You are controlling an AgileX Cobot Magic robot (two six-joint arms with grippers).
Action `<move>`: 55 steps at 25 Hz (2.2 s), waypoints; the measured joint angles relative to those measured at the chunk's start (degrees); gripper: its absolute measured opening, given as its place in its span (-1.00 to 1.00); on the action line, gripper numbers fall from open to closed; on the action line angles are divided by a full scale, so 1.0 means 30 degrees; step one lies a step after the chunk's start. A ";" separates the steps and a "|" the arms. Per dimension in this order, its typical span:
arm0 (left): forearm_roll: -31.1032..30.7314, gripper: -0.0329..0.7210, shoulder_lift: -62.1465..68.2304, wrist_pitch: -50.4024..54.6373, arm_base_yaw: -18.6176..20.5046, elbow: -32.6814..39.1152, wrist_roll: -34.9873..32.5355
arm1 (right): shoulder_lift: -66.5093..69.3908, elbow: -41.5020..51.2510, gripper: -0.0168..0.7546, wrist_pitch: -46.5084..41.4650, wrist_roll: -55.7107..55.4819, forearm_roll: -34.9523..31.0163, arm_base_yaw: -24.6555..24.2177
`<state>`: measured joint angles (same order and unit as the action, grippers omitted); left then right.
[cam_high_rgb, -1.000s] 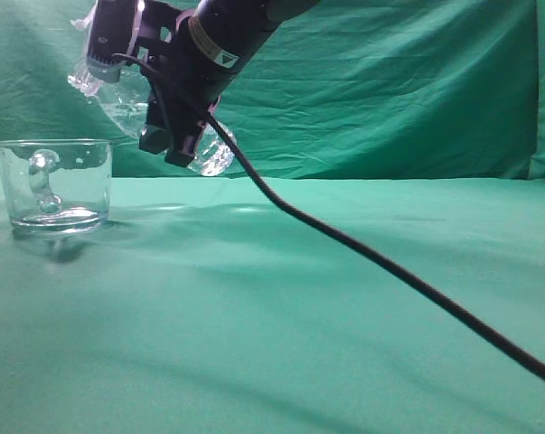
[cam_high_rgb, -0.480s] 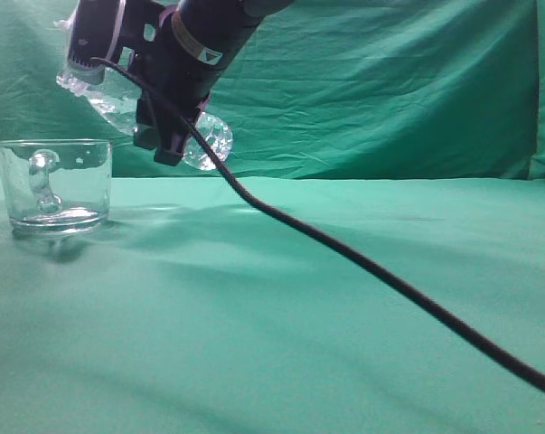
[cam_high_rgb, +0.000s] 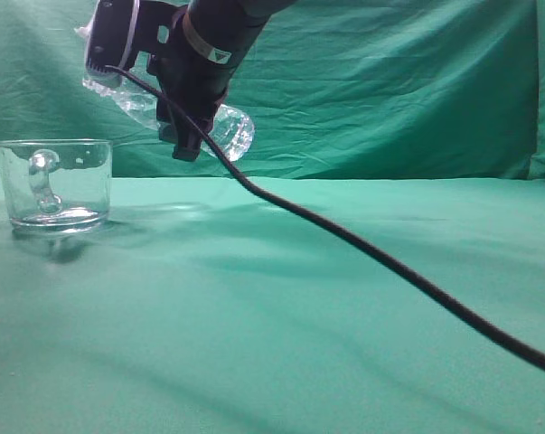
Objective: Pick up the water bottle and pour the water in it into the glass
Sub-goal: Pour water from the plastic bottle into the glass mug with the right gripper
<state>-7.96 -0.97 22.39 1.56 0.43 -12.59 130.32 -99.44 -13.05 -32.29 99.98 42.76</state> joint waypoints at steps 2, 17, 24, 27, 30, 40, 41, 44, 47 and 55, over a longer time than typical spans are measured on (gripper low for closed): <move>0.0000 -0.91 0.0000 0.0000 0.0000 0.0000 0.0000 | 0.0000 0.0000 -0.15 -0.0128 0.0603 -0.0039 0.0000; 0.0000 -0.91 0.0000 0.0000 0.0000 0.0000 0.0000 | 0.0000 0.0000 -0.15 -0.0201 0.2946 -0.0116 0.0000; 0.0000 -0.91 0.0000 0.0000 0.0000 0.0000 0.0000 | 0.0000 0.0000 -0.15 -0.0201 0.4110 -0.0116 0.0000; 0.0000 -0.91 0.0000 0.0000 0.0000 0.0000 0.0000 | 0.0000 0.0000 -0.15 -0.0213 0.4313 -0.0116 0.0000; 0.0000 -0.91 0.0000 0.0000 0.0000 0.0000 0.0000 | 0.0000 0.0000 -0.15 -0.0246 0.4773 -0.0116 0.0000; 0.0000 -0.91 0.0000 0.0000 0.0000 0.0000 0.0000 | 0.0000 0.0000 -0.15 -0.0246 0.5631 -0.0116 0.0000; 0.0000 -0.91 0.0000 0.0000 0.0000 0.0000 0.0000 | 0.0000 0.0000 -0.15 -0.0246 0.5707 -0.0116 0.0000; 0.0000 -0.91 0.0000 0.0000 0.0000 0.0000 0.0000 | 0.0000 0.0000 -0.15 -0.0246 0.5914 -0.0116 0.0000; 0.0000 -0.91 0.0000 0.0000 0.0000 0.0000 0.0000 | 0.0000 0.0000 -0.15 -0.0246 0.5914 -0.0116 0.0000; 0.0000 -0.91 0.0000 0.0000 0.0000 0.0000 0.0000 | 0.0000 0.0000 -0.15 -0.0255 0.5986 -0.0116 0.0000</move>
<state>-7.96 -0.97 22.39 1.56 0.43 -12.59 130.32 -99.44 -13.82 -14.33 99.63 42.76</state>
